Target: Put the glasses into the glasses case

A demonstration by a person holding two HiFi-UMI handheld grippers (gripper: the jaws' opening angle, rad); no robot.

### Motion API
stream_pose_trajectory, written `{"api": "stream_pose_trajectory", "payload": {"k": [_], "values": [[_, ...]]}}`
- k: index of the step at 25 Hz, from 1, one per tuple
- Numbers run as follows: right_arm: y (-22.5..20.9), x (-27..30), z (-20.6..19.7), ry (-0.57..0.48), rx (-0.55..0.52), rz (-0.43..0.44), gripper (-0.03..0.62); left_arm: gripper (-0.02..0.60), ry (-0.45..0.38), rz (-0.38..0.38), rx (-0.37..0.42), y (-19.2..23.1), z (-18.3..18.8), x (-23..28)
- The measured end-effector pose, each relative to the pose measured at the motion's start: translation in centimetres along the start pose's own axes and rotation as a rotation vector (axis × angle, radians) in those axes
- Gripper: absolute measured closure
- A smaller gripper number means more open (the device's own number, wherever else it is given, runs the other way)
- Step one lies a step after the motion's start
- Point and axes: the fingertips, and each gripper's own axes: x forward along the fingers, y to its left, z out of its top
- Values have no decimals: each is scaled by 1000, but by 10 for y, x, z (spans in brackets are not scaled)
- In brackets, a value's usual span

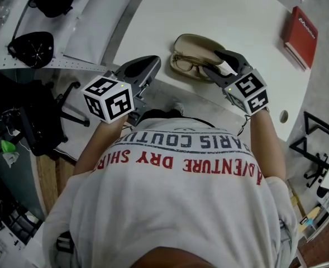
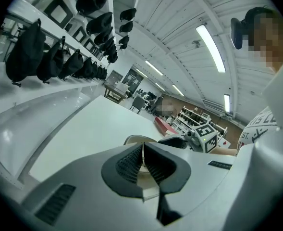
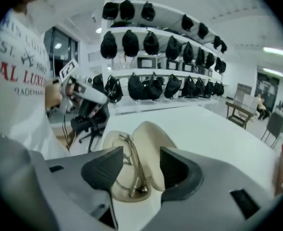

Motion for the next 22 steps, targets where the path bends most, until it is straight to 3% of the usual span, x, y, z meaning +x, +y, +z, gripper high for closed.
{"api": "stream_pose_trajectory", "payload": {"k": [3, 6, 9, 15, 18, 22], "values": [[5, -26, 28, -193, 234, 24, 333, 552, 20, -34, 10, -9, 6, 2], [10, -54, 52, -338, 333, -14, 333, 552, 37, -77, 36, -22, 14, 2], [20, -78, 66, -406, 354, -85, 353, 553, 50, -121, 80, -39, 22, -4], [62, -104, 84, -461, 319, -196, 510, 552, 52, -228, 82, -63, 24, -29], [77, -113, 85, -471, 318, -267, 549, 552, 63, -263, 101, -72, 21, -38], [101, -121, 82, -489, 365, -282, 568, 553, 84, -299, 133, -83, 8, -47]]}}
